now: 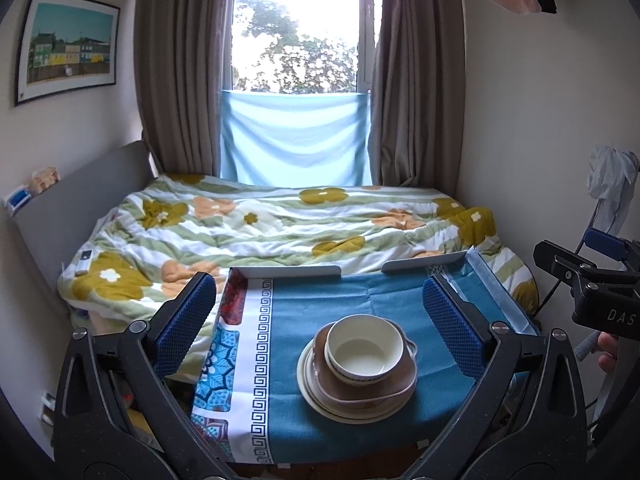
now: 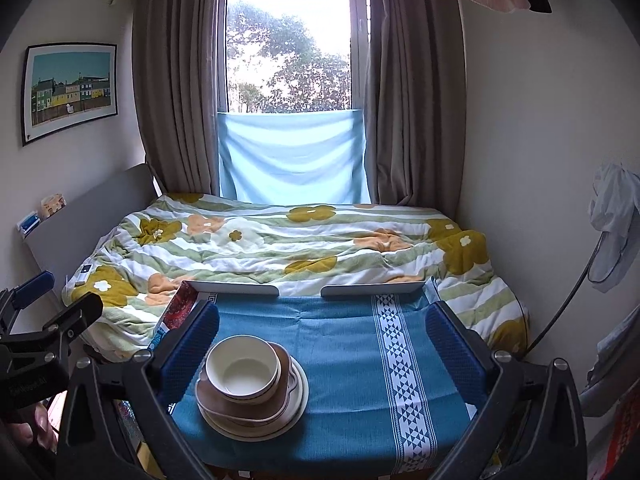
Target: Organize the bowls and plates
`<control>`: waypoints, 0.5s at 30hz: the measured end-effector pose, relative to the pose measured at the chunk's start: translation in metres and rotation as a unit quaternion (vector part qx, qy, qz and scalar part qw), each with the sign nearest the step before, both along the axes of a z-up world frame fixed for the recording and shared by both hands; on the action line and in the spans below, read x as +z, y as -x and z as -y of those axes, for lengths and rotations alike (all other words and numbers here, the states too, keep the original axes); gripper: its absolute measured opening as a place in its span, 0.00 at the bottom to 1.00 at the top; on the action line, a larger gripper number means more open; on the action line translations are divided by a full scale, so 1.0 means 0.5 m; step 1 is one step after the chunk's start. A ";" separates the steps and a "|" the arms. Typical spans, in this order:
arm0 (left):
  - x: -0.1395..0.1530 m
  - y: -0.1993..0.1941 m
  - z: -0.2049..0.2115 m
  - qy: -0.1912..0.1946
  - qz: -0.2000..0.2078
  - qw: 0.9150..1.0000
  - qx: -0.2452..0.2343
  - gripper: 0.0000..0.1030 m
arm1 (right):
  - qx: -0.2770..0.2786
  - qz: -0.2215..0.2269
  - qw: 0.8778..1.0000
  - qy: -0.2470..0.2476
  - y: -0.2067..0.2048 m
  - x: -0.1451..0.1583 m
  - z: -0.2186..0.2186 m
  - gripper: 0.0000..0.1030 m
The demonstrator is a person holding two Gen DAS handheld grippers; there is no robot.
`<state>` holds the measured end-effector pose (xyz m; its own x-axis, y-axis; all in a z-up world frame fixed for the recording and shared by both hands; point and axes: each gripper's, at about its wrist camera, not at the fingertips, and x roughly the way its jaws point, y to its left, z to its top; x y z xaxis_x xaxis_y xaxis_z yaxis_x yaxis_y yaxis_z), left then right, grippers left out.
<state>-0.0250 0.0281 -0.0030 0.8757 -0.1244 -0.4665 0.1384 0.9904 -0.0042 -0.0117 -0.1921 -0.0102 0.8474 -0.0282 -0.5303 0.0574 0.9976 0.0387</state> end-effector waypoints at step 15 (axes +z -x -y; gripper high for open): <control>-0.002 0.012 0.004 0.003 0.003 1.000 0.007 1.00 | 0.000 0.001 1.000 0.005 0.004 0.013 0.003 1.00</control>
